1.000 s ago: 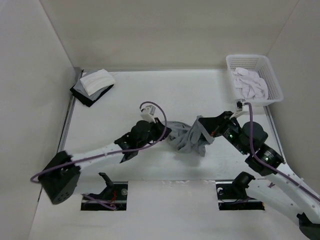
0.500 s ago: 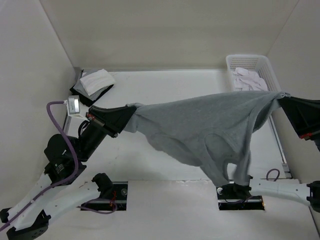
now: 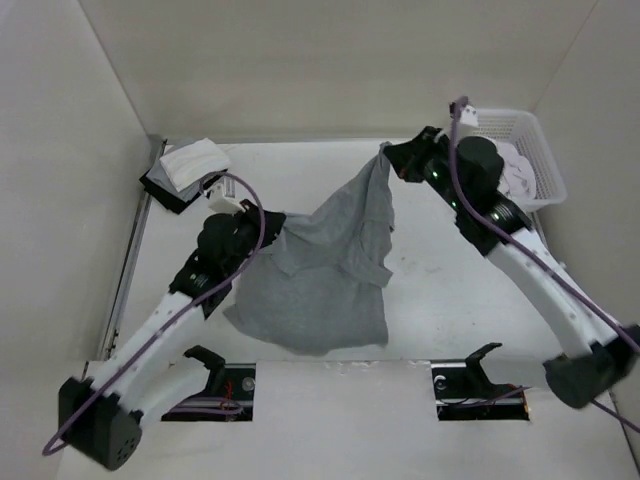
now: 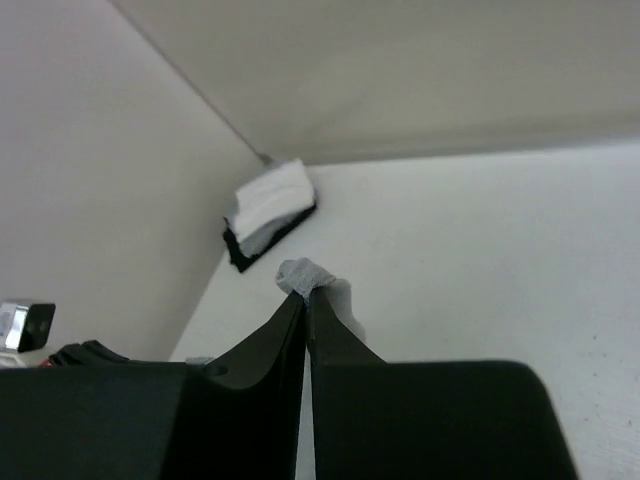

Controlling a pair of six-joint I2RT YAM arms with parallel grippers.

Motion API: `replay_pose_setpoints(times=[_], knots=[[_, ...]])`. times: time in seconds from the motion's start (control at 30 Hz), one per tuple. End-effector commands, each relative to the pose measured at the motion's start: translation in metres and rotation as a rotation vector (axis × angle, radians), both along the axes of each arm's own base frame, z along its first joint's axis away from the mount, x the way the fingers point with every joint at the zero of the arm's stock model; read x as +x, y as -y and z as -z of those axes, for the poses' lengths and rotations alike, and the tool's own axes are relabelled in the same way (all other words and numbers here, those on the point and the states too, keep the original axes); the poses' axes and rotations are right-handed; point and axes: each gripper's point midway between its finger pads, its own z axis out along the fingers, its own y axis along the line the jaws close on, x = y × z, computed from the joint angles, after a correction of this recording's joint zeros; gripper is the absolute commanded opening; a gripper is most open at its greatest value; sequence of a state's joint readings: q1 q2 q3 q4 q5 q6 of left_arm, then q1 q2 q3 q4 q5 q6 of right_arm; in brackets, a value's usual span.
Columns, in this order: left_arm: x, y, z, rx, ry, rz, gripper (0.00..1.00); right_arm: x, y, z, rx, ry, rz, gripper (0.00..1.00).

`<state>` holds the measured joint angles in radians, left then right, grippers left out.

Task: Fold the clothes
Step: Flatten the tank top out

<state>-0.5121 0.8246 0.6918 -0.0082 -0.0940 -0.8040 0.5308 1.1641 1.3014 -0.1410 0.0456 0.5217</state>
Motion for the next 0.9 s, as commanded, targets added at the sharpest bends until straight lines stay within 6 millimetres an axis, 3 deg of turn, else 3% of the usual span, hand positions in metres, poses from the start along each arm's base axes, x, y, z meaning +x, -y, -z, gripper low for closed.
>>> replay_pose_setpoints(times=[0.0,0.03,0.1,0.17,0.23,0.3,0.37,0.4,0.47,0.5,0.57,0.7,0.87], knots=[[0.076,-0.033,0.031,-0.075,-0.051,-0.177,0.09,0.089,-0.005,0.005,0.12,-0.062,-0.003,0.09],[0.107,-0.046,0.039,-0.097,-0.073,-0.236,0.12,0.12,0.0,0.015,0.12,-0.089,0.037,0.11],[0.146,-0.059,0.04,-0.119,-0.085,-0.286,0.23,0.178,0.009,0.036,0.138,-0.163,0.1,0.26],[0.172,-0.064,0.029,-0.118,-0.065,-0.298,0.35,0.206,0.016,0.054,0.139,-0.225,0.147,0.4],[0.173,-0.066,0.018,-0.106,-0.046,-0.294,0.42,0.208,0.024,0.055,0.129,-0.219,0.177,0.51],[0.154,-0.074,0.018,-0.062,-0.02,-0.327,0.45,0.191,0.014,0.063,0.085,-0.185,0.16,0.58],[0.126,-0.076,0.036,-0.031,-0.034,-0.363,0.43,0.162,0.004,0.086,0.054,-0.186,0.14,0.54],[0.113,-0.075,0.048,-0.015,-0.048,-0.366,0.39,0.148,-0.001,0.096,0.047,-0.187,0.129,0.45],[0.073,-0.07,0.09,0.034,-0.124,-0.34,0.27,0.105,-0.008,0.13,0.044,-0.208,0.103,0.1],[0.063,-0.069,0.101,0.048,-0.148,-0.331,0.23,0.088,-0.011,0.143,0.049,-0.22,0.09,0.04],[0.021,-0.071,0.144,0.119,-0.27,-0.301,0.1,0.048,-0.014,0.173,0.063,-0.247,0.064,0.02],[-0.041,-0.094,0.186,0.212,-0.434,-0.335,0.06,-0.016,-0.016,0.206,0.032,-0.272,0.024,0.07],[-0.084,-0.114,0.204,0.261,-0.58,-0.423,0.27,-0.066,-0.011,0.241,-0.041,-0.332,-0.017,0.17]])
